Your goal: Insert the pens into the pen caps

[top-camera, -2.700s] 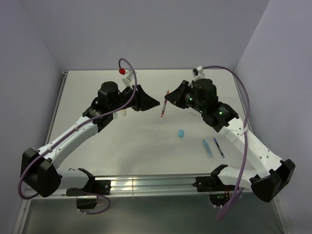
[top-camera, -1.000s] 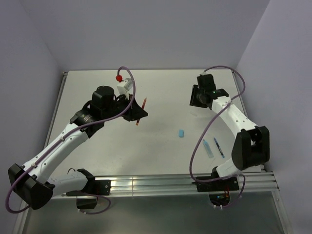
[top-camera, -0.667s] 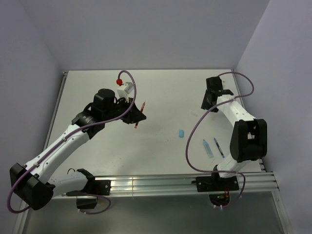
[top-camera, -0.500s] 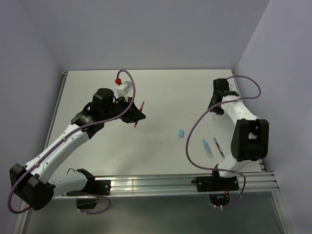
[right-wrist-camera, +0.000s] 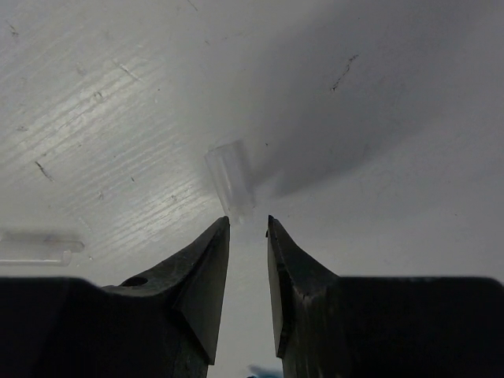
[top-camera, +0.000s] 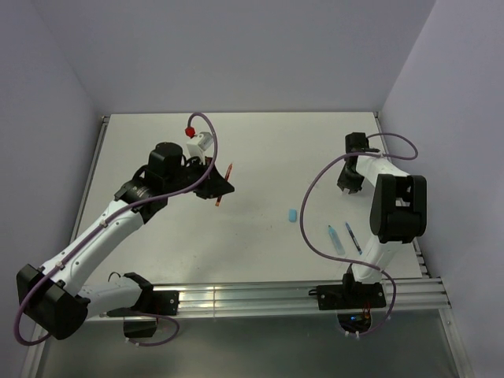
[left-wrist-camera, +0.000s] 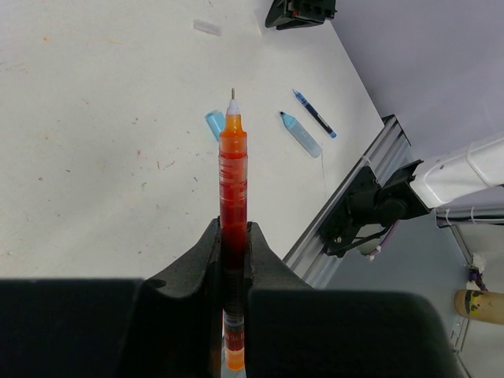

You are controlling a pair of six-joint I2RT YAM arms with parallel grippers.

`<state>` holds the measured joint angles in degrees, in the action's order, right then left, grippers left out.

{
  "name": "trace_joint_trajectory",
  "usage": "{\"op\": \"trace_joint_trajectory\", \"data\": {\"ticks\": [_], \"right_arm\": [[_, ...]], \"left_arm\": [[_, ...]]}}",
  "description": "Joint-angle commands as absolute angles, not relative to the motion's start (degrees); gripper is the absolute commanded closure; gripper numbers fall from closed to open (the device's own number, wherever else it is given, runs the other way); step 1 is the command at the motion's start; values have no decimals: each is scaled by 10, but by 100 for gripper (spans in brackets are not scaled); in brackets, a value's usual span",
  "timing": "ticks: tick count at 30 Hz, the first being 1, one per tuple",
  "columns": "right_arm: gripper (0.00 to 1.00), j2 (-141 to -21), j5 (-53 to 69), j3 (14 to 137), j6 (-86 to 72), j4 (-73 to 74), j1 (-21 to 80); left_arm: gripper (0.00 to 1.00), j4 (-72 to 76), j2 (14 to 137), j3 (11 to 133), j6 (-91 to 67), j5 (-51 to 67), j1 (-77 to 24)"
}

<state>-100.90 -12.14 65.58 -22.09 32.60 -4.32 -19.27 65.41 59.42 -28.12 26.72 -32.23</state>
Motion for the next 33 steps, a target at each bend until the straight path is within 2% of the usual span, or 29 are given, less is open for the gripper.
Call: {"op": "trace_joint_trajectory", "data": {"ticks": [1,29,32,33], "right_arm": [[67,-1019,-118,683,-227,304,-52],[69,-1065,-98,699,-220,301,-66],[74,-1069,-96,700,-221,301,-66],[79,-1071,-98,701,-221,303,-66]], "left_arm": [[100,-164,653,592,-278,286,-316],[100,-159,674,589,-280,298,-301],[100,-159,674,589,-280,297,-301],[100,-161,673,589,-281,296,-301]]}}
